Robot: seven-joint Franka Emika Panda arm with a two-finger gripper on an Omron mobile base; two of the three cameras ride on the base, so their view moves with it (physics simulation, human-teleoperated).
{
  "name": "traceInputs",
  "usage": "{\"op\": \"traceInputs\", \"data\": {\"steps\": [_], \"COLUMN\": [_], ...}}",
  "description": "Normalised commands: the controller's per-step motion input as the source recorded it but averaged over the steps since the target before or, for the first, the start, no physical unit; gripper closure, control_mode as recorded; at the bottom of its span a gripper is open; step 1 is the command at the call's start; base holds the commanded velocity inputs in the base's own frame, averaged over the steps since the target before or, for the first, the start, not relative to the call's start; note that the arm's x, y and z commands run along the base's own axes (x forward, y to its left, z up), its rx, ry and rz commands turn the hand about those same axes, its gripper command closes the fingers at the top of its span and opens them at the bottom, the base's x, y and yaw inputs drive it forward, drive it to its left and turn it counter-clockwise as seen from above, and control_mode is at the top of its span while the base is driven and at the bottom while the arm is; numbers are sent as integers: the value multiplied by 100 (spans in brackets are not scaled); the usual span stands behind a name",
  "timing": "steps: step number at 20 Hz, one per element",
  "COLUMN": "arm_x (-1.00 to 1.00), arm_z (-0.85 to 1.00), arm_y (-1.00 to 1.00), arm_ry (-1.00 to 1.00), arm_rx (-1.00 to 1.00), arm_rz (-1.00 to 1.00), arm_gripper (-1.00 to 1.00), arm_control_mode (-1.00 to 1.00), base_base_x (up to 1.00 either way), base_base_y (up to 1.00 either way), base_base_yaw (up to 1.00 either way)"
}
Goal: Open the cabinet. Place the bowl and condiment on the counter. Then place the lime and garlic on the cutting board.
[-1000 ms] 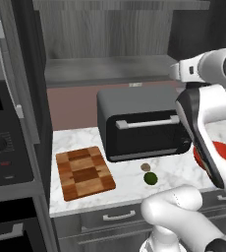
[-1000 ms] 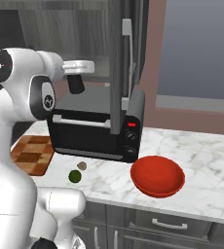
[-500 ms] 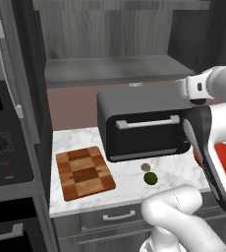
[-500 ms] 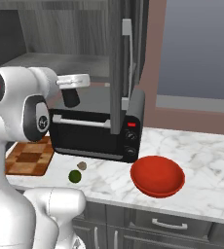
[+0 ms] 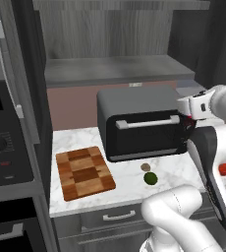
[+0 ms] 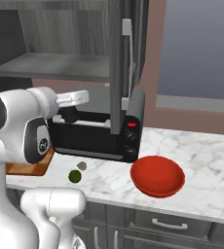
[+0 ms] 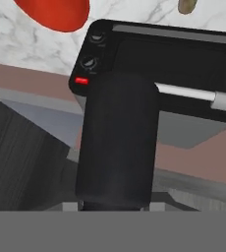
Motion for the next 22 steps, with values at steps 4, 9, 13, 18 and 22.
{"op": "traceInputs", "data": {"steps": [4,9,13,18,22], "arm_x": [-6,-1,0,0,0], "arm_z": [-38,-34,-29,-38,-44], "arm_y": [0,0,0,0,0], "arm_ry": [0,0,2,5,5], "arm_rx": [-3,-2,-3,-6,-5], "arm_rz": [4,4,3,0,0], "arm_gripper": [100,100,100,100,100], "arm_control_mode": [-100,-100,-100,-100,-100], "base_base_x": [0,0,0,0,0], "base_base_y": [0,0,0,0,0], "base_base_yaw": [0,0,0,0,0]}}
